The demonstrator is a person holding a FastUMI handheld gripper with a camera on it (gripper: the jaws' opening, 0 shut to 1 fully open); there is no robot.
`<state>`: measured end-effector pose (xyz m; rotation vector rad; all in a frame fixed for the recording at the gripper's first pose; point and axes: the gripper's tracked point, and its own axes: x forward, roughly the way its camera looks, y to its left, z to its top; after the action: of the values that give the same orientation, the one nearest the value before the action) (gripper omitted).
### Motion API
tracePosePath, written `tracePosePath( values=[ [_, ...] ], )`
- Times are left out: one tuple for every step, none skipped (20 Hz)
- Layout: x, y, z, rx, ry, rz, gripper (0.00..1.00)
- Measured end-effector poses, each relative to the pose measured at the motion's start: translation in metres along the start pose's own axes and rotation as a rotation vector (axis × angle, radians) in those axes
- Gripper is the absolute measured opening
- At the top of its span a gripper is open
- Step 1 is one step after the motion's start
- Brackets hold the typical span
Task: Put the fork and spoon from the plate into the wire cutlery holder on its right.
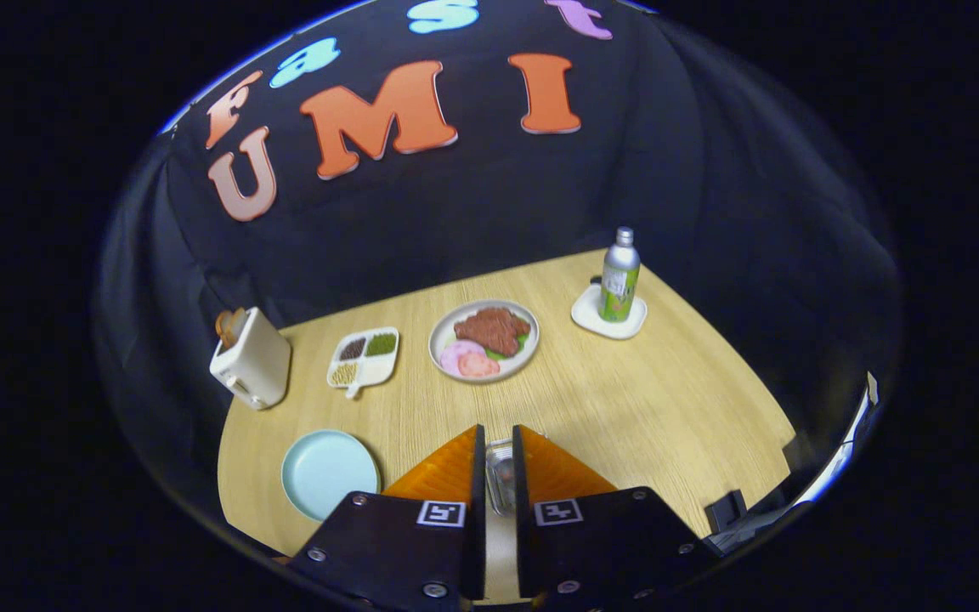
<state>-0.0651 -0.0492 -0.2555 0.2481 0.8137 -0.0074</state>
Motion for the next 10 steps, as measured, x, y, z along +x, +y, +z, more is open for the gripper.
tracePosePath(
  values=[
    [-0.005, 0.002, 0.018, -0.007, -0.063, 0.009, 0.22],
    [-0.011, 0.004, 0.034, -0.019, -0.12, 0.013, 0.27],
    [-0.016, 0.008, 0.051, -0.029, -0.181, 0.014, 0.29],
    [-0.022, 0.01, 0.069, -0.035, -0.241, 0.015, 0.29],
    [-0.027, 0.015, 0.083, -0.039, -0.297, 0.021, 0.34],
    [-0.033, 0.019, 0.099, -0.042, -0.35, 0.029, 0.39],
    [-0.041, 0.024, 0.112, -0.049, -0.403, 0.038, 0.49],
    [-0.048, 0.027, 0.125, -0.065, -0.455, 0.04, 0.54],
    [-0.054, 0.029, 0.137, -0.084, -0.501, 0.039, 0.62],
    [-0.061, 0.031, 0.147, -0.101, -0.543, 0.036, 0.66]
  ],
)
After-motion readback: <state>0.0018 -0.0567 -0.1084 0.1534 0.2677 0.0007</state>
